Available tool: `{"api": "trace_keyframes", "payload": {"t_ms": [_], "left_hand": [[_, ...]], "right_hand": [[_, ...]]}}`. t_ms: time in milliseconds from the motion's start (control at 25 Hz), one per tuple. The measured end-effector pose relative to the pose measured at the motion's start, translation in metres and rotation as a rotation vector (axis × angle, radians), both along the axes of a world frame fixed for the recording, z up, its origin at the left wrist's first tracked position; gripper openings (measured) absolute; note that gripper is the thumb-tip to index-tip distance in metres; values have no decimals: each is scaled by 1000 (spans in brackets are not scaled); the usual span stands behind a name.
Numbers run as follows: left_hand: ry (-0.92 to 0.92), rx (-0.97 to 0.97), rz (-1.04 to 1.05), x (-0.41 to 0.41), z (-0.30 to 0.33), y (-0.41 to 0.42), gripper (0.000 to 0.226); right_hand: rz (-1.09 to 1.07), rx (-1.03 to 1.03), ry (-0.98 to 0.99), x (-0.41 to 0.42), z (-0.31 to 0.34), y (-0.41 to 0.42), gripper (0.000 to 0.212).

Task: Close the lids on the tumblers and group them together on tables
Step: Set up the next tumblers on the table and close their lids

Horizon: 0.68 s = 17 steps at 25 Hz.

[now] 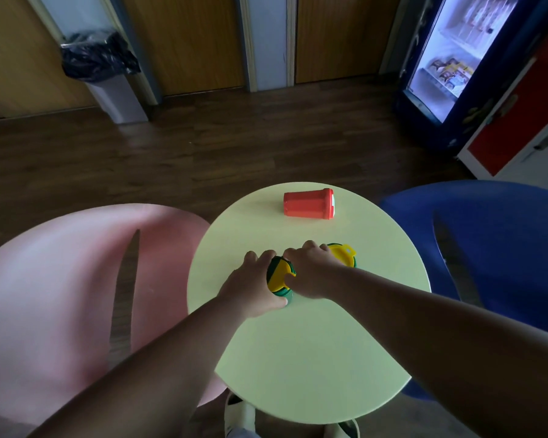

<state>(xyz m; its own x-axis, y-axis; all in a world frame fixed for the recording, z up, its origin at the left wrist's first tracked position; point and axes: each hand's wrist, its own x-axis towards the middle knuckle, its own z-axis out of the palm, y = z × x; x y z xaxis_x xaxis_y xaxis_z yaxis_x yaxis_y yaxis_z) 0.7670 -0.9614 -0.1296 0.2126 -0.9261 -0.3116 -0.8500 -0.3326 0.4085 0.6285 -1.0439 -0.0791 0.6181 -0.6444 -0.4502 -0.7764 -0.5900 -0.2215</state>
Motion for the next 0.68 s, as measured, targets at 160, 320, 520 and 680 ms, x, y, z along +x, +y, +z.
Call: {"api": "trace_keyframes", "payload": {"t_ms": [160,320,520,680], "left_hand": [[-44,-46,34,-11,2,-10,86],[-81,-23,10,-20,3,-24,91],[-72,25,-2,-17,4,-29,94],[-83,77,-99,-5,7,-33,95]], "right_hand": [[3,-52,-40,-12,1,-11,44],[-12,-54,-53,-23,-4,-27,41],[-25,-34,-83,-25,-11,-35,43],[-51,34,-81,-19,-24,-41,45]]}}
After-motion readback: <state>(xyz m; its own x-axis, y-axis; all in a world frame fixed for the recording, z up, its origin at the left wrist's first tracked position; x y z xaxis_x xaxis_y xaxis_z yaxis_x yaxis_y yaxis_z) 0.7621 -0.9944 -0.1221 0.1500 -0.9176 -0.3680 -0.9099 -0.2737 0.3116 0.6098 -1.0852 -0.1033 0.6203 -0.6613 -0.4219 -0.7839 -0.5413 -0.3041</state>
